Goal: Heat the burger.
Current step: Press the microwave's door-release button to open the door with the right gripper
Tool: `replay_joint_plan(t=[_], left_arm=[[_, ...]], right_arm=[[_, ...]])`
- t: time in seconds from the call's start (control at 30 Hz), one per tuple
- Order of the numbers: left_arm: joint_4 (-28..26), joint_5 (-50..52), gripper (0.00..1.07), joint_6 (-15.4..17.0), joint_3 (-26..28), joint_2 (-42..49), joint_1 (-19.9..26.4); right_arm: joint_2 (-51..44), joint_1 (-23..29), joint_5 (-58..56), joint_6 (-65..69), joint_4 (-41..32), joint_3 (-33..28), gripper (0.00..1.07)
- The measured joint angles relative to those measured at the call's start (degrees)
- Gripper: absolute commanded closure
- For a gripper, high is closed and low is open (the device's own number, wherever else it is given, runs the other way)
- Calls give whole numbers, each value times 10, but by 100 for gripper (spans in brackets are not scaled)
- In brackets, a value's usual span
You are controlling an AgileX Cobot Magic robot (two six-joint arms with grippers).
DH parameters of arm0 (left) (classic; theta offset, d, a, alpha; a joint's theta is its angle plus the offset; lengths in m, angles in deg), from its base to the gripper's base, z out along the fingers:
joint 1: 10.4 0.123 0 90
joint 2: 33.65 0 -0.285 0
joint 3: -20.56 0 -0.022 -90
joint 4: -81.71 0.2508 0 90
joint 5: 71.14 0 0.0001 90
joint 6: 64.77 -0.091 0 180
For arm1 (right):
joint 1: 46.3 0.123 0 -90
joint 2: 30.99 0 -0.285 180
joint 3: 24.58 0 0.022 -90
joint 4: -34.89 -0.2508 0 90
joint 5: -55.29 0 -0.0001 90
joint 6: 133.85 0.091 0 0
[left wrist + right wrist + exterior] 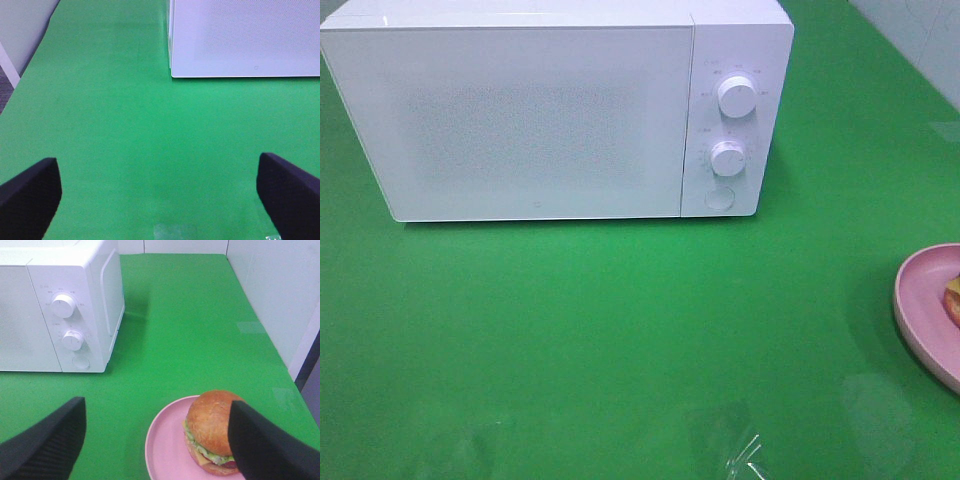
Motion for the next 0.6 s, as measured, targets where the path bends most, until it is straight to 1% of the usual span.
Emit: replay_joint_plan(t=[0.03, 0.1, 0.27, 0.33, 0.43, 0.5, 0.6], left_arm=[[0, 0, 8, 0, 0, 0, 0], [0, 0, 8, 0, 0, 0, 0], [0, 0, 8, 0, 0, 0, 0], [0, 0, 8, 0, 0, 0, 0], [0, 0, 8, 0, 0, 0, 0], [0, 0, 8, 0, 0, 0, 0], [0, 0, 8, 0, 0, 0, 0]], right_arm=[[0, 0, 0, 0, 0, 0, 32], [36, 0, 30, 0, 0, 0, 32], [64, 0, 44, 0, 6, 0, 32], [98, 0, 57, 0, 14, 0, 32], [107, 0, 64, 0, 14, 0, 32], [137, 0, 91, 1, 14, 0, 32], [154, 0, 103, 1, 14, 0, 32]])
